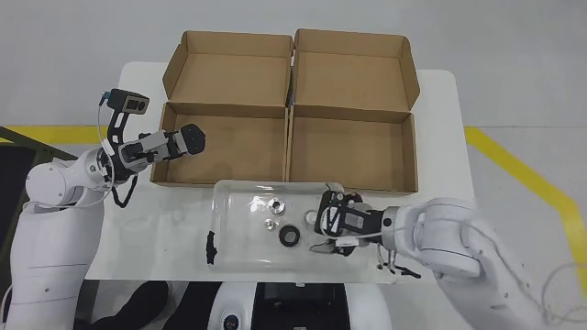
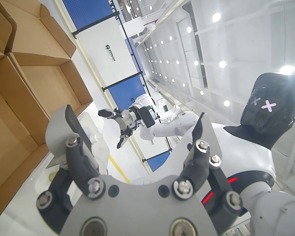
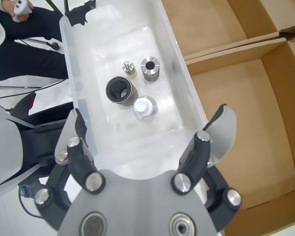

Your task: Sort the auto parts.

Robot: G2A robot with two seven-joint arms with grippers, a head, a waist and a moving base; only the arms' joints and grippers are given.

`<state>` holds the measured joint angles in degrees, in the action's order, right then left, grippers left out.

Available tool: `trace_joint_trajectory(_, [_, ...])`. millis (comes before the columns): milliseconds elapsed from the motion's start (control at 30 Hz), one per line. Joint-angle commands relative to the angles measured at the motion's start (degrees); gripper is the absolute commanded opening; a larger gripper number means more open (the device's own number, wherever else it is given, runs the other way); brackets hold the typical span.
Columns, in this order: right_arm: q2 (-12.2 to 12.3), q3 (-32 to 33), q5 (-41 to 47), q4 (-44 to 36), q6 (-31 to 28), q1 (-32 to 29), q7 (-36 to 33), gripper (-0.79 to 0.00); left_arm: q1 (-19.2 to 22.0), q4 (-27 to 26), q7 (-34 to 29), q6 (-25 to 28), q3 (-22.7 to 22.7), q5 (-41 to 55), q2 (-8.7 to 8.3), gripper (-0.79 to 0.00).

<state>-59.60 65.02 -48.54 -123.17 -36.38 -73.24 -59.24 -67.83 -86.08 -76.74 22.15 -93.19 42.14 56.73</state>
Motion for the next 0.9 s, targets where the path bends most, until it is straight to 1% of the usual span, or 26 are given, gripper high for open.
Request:
trace_joint_trajectory(0, [0.05,-0.59,-0.74,0.45,-0.74,0.41,-0.02,0.000,0.00,0.00,0.00,0.00,0.00,0.00,0.00,0.000])
trace_joint_trajectory(167, [0.02,-2.71,-2.53,2.01,-1.42,1.63,0.96,-0.006,0.00,0.00,0.00,0.00,0.00,0.00,0.00,0.000])
trace_joint_trajectory(200, [-0.01,-3.19,-2.75,2.43,-1.51,1.93,1.19,-0.074,0.00,0.00,0.00,0.00,0.00,0.00,0.00,0.000])
trace_joint_trajectory(233, [-0.04,-3.65,-2.88,2.89,-1.56,2.24,1.41,-0.099,0.00,0.00,0.00,0.00,0.00,0.00,0.00,0.000])
trace_joint_trajectory(300, [-0.13,-4.59,-3.23,3.67,-1.48,2.97,1.67,-0.095,0.00,0.00,0.00,0.00,0.00,0.00,0.00,0.000])
trace_joint_trajectory(567, [-0.36,-7.78,-4.28,5.44,0.02,5.58,-0.33,-0.142,0.00,0.00,0.00,0.00,0.00,0.00,0.00,0.000])
trace_joint_trajectory(667, [-0.39,-8.55,-4.31,5.70,0.48,6.26,-0.93,-0.222,0.00,0.00,0.00,0.00,0.00,0.00,0.00,0.000])
trace_joint_trajectory(700, [-0.40,-8.80,-4.36,5.92,0.67,6.43,-1.12,-0.280,0.00,0.00,0.00,0.00,0.00,0.00,0.00,0.000])
trace_joint_trajectory(733, [-0.42,-9.05,-4.42,6.09,0.86,6.65,-1.24,-0.280,0.00,0.00,0.00,0.00,0.00,0.00,0.00,0.000])
trace_joint_trajectory(833, [-0.48,-9.80,-4.66,6.64,1.26,7.27,-1.31,-0.342,0.00,0.00,0.00,0.00,0.00,0.00,0.00,0.000])
trace_joint_trajectory(867, [-0.51,-10.03,-4.71,6.76,1.41,7.45,-1.28,-0.342,0.00,0.00,0.00,0.00,0.00,0.00,0.00,0.000])
